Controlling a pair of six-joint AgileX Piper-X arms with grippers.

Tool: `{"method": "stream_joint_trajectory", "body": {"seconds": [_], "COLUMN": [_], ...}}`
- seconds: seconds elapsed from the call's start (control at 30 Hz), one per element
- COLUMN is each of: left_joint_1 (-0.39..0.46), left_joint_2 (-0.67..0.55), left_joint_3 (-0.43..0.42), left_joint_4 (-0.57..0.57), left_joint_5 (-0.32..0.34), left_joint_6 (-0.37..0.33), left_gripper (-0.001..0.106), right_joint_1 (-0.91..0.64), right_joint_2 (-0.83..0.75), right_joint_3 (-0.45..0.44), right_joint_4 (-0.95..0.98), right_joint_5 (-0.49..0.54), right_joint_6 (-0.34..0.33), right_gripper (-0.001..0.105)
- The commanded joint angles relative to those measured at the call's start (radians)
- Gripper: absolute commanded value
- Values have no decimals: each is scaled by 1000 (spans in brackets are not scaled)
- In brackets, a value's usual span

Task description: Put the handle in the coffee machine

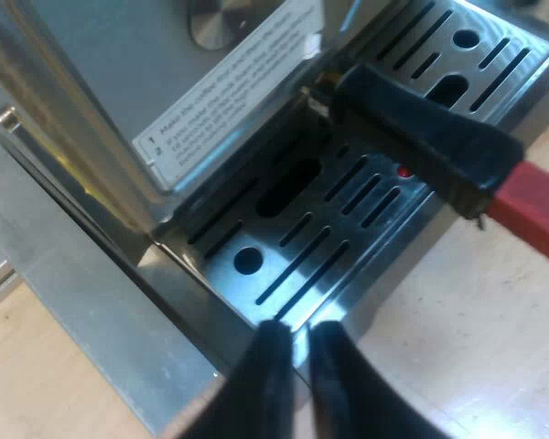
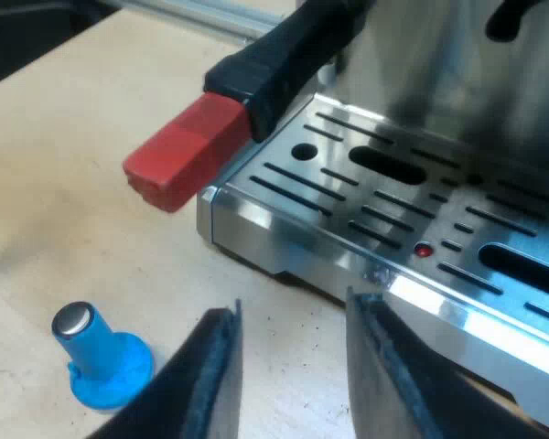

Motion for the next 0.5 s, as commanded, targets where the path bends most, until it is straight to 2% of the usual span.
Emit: {"method": "stream_joint_trajectory", "body": {"seconds": [0.03, 0.07, 0.1, 0.13, 0.2, 0.27, 0.4, 0.5], "left_joint_1": [-1, -1, -1, -1, -1, -1, -1, -1], "left_joint_2": [-40, -48, -63, -72, -80, -80, -80, -80], "left_joint_3": [-5, -5, -5, -8, -20, -43, -108, -164], "left_joint_4": [34, 38, 44, 47, 59, 68, 48, 26], "left_joint_5": [-12, -21, -50, -75, -109, -134, -206, -221], "left_joint_6": [-20, -20, -20, -20, -20, -20, -20, -20], "left_gripper": [42, 50, 66, 74, 82, 84, 84, 84], "right_joint_1": [-4, -4, -4, -4, -5, -24, -147, -273], "right_joint_2": [-10, -10, -10, -10, -10, -10, -11, -11], "right_joint_3": [-58, -73, -128, -157, -196, -238, -321, -364], "right_joint_4": [105, 122, 196, 226, 257, 275, 303, 302], "right_joint_5": [-5, -5, -5, -5, -5, -23, -172, -262], "right_joint_6": [-2, -2, -7, -15, -53, -71, -65, -66], "right_gripper": [41, 42, 46, 46, 46, 46, 46, 46]}}
